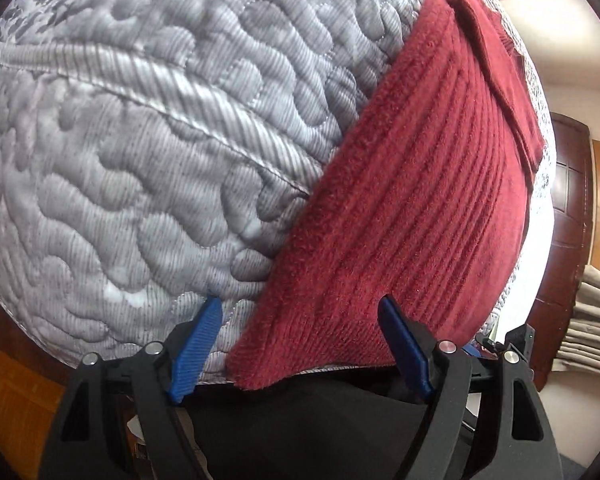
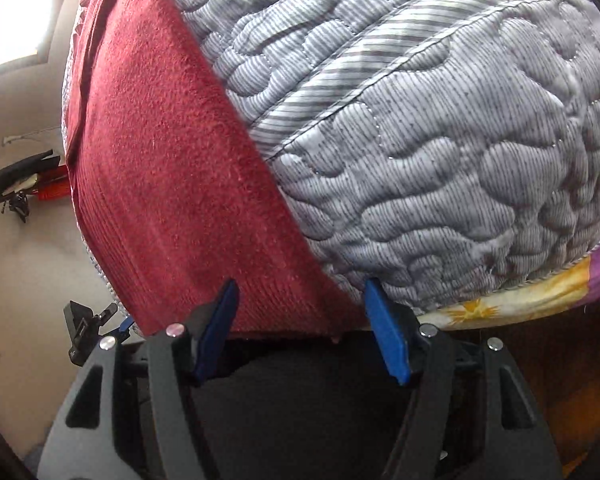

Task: Fold small clothes
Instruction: 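Lift the hem with both grippers and carry it toward the collar, then lay the hem over the collar with both grippers and open them, then grasp the side edge of the folded red sweater with both grippers, then fold the side edge over the sweater's middle with both grippers, release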

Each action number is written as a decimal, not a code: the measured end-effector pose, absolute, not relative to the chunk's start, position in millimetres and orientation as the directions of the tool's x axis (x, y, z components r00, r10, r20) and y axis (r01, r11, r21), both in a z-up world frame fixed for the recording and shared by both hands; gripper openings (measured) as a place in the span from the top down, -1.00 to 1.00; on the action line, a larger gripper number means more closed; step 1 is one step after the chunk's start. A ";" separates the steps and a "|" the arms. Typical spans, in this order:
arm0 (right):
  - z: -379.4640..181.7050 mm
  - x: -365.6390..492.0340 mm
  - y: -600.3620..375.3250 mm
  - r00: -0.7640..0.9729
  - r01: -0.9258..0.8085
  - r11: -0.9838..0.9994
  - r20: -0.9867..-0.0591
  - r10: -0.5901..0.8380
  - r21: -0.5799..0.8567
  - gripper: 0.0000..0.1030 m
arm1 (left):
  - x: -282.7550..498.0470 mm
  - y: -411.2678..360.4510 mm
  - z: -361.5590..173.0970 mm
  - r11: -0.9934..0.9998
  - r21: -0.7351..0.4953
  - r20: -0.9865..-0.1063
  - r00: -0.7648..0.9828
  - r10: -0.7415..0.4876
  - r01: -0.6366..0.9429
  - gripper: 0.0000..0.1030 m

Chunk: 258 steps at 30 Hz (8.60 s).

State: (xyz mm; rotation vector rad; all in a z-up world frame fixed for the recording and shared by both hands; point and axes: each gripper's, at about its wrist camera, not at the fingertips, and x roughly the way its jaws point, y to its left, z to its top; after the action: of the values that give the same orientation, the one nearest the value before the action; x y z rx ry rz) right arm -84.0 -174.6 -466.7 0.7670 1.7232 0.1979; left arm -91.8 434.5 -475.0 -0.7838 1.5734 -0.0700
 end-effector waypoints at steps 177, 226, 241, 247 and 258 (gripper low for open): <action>-386.3 268.8 -111.2 0.173 -0.156 0.960 -0.951 0.256 0.231 0.09 | 257.7 412.8 -379.1 0.932 -0.332 -0.897 0.356 -0.264 -0.145 -0.16; -307.8 315.4 -109.6 0.393 -0.152 0.958 -0.875 0.283 0.242 0.87 | 292.8 399.0 -317.2 0.946 -0.324 -0.809 0.516 -0.281 0.009 0.88; -338.5 370.0 -108.2 0.356 -0.108 0.968 -0.900 0.251 0.227 0.87 | 365.0 399.4 -345.6 0.948 -0.318 -0.839 0.461 -0.289 0.016 0.88; -352.3 386.1 -106.1 0.340 -0.099 0.972 -0.911 0.235 0.214 0.87 | 385.9 401.1 -364.5 0.950 -0.312 -0.860 0.427 -0.280 -0.005 0.88; -356.8 402.1 -115.2 0.335 -0.074 0.970 -0.910 0.243 0.232 1.00 | 393.9 398.3 -375.5 0.950 -0.312 -0.856 0.435 -0.280 -0.003 0.87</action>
State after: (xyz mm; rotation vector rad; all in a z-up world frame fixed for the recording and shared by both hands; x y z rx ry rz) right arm 402.1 -115.2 -356.8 0.1592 1.2131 0.2080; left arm 393.9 398.3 -375.5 -0.2850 1.1112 -0.1754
